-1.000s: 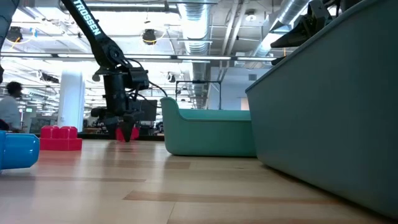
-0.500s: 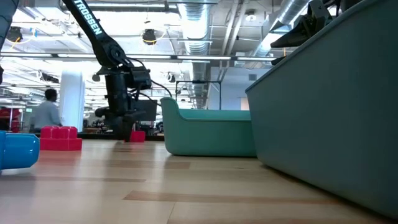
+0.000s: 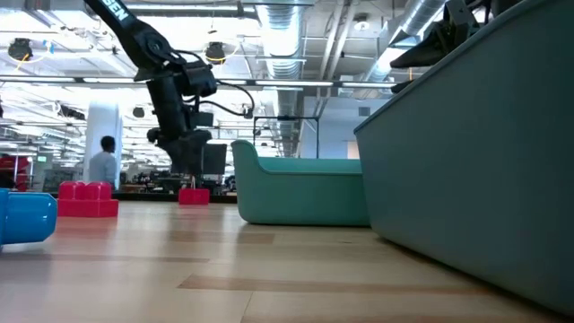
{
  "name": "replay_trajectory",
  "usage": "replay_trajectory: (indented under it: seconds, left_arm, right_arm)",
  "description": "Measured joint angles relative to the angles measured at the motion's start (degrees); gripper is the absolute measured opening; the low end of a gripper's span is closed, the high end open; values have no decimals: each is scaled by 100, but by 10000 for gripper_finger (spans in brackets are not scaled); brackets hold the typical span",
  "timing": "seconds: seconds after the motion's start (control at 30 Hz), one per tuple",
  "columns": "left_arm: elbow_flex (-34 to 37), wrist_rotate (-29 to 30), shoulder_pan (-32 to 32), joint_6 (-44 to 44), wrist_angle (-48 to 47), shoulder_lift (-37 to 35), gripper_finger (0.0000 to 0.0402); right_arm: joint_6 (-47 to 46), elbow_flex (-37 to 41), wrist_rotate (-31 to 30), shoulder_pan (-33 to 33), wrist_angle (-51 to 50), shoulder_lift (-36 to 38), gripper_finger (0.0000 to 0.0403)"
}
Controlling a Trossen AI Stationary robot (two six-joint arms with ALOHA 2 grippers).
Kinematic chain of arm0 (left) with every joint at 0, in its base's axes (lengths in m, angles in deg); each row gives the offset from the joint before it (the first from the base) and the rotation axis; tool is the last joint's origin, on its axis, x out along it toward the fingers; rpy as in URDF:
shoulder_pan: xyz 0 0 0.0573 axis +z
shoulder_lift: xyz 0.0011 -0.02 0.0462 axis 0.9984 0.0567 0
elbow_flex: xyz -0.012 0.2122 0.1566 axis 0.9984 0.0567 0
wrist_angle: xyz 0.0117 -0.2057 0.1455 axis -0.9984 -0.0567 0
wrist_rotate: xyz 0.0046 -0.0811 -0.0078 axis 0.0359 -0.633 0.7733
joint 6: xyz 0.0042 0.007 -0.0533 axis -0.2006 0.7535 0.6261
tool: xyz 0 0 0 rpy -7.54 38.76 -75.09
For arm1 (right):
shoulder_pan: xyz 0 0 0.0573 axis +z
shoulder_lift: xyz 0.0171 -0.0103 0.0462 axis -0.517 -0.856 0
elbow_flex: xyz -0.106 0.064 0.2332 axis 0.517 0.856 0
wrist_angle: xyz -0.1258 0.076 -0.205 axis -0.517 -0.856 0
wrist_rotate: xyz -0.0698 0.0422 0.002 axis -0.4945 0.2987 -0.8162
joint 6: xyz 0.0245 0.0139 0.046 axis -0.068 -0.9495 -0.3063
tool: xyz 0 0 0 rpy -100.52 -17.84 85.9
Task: Sort & place blocks by color
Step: Put the red game piece into the green bin
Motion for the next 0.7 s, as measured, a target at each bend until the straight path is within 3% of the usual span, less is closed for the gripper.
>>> replay_trajectory:
  seconds: [0.2, 0.43, 0.57, 0.7]
  left_arm:
    - [0, -136, -15, -223, 331, 589, 307]
    - [-13, 123, 61, -200, 785, 1033, 286]
    - [-23, 328, 76, -199, 762, 1138, 237]
    - [-3, 142, 11, -198, 705, 1158, 137]
  right_arm:
    - [-2, 0, -7, 0, 31, 0, 291]
    - [0, 0, -13, -7, 29, 0, 291]
    - [0, 0, -11, -7, 25, 0, 291]
    - [2, 0, -11, -7, 19, 0, 291]
